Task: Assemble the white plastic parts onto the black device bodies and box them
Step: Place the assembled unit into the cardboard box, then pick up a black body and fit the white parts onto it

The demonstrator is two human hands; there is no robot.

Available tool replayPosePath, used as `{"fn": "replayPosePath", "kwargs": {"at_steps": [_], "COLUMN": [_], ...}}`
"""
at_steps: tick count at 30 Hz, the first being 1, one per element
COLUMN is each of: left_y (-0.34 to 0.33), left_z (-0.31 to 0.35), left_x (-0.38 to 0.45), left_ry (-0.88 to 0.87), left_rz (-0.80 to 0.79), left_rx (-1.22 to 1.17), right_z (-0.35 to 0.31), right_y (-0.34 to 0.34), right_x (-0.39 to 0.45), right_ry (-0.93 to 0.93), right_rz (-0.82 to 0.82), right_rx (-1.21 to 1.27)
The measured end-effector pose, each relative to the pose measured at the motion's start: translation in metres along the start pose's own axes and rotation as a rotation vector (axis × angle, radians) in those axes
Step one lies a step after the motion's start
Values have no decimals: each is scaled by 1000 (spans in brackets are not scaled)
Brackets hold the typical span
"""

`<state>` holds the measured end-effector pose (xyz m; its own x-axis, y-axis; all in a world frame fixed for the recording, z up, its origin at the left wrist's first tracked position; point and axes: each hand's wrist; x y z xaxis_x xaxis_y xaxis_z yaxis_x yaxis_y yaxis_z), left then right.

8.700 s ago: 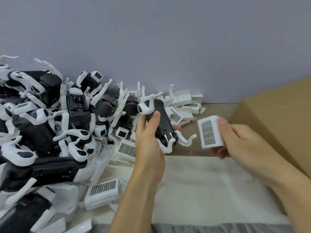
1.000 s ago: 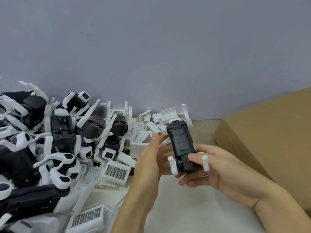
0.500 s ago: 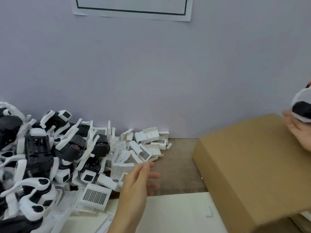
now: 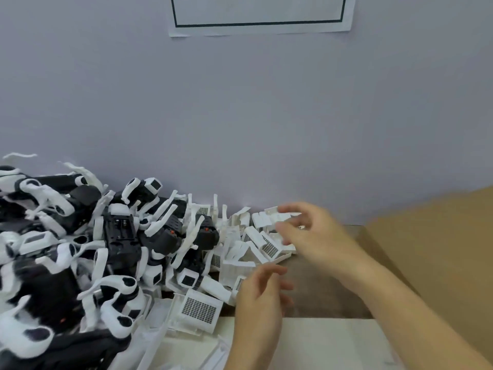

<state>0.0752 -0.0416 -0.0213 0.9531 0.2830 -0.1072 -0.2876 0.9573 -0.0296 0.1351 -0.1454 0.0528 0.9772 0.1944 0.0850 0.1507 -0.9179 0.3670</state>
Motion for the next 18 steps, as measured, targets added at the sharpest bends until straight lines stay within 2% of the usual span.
{"fn": "replayPosePath", "kwargs": {"at_steps": [3,6,13,18], "left_y": [5,9,10,9], "left_z": [2,2,1,3], "left_x": [2,3,6,5], "left_ry": [-19,-17,2,58], "left_rz": [37,53,39,43], "left_rx": [19,72,61,-3], "right_z": [3,1,3,9], "right_y": [-58,-90,-96,-71], "right_x": [23,42,48,39], "right_ry": [-17,-20,150,193], "right_rz": [-232,-262,-103,143], "right_rx": [-163,-183,2,138]}}
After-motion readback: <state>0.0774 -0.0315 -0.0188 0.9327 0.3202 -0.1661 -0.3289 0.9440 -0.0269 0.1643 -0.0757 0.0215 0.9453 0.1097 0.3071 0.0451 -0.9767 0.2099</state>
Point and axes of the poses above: each hand's wrist, its own x-axis towards the middle knuckle, its own y-axis out of the back of the hand, z = x × y, and after that the axes turned 5 degrees about x, right-handed
